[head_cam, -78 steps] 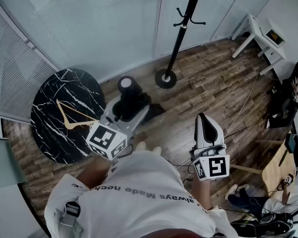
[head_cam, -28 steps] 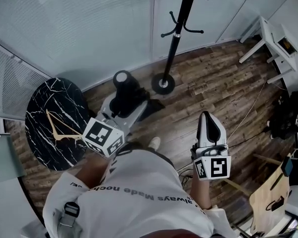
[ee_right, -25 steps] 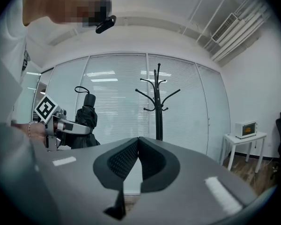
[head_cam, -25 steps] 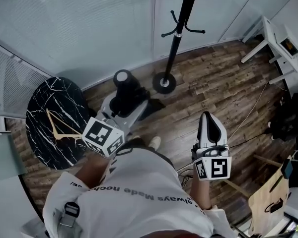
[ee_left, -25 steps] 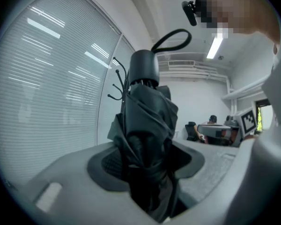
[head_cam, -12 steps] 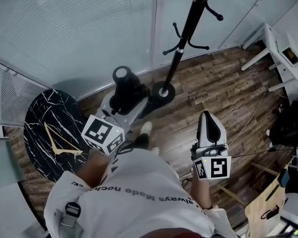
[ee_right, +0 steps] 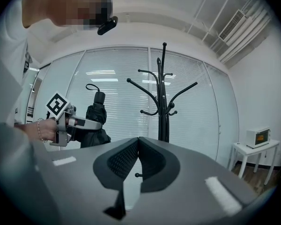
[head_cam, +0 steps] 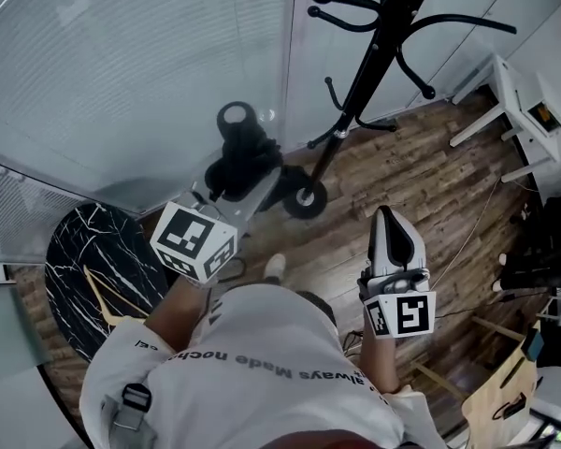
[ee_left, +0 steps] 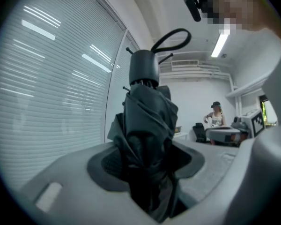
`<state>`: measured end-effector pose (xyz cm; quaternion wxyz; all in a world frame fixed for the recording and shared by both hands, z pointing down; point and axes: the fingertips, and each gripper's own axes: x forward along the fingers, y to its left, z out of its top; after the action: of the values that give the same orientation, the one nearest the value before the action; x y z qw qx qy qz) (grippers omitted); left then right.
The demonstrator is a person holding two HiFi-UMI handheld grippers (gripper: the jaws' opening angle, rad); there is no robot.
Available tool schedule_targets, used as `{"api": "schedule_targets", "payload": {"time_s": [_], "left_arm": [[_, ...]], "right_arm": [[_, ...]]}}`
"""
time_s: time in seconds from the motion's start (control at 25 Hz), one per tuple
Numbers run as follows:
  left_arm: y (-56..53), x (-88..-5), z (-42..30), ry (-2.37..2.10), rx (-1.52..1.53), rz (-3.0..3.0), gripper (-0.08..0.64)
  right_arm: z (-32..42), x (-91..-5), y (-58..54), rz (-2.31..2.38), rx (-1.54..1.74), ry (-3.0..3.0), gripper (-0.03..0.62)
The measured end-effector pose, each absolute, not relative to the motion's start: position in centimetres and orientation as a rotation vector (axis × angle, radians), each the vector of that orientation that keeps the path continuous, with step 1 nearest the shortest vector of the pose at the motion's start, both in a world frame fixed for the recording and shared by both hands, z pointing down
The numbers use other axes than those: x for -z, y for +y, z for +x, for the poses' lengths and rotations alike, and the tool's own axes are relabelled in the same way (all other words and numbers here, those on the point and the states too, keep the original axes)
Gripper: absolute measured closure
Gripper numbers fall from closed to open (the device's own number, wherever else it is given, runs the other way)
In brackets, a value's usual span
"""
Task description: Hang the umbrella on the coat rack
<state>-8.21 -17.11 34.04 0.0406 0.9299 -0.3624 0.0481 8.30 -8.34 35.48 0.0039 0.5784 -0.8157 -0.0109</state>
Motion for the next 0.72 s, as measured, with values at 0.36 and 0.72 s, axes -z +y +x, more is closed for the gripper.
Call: {"api": "schedule_targets", "payload": {"time_s": [0.36,0.72], "left_arm": [[-22.8,-29.8,-6.2,-1.209,-0.146,2.870,0.326],[-26.0,-26.0,-4.1,-1.319,-0.151,2.861,0.327]], "right_arm": [[10.3,-35.2,-12.7,1.755,-0.029,-2.546,0.591],[11.6,-32.2,-14.7,1.657,0.029,-2.545,0.591]]}}
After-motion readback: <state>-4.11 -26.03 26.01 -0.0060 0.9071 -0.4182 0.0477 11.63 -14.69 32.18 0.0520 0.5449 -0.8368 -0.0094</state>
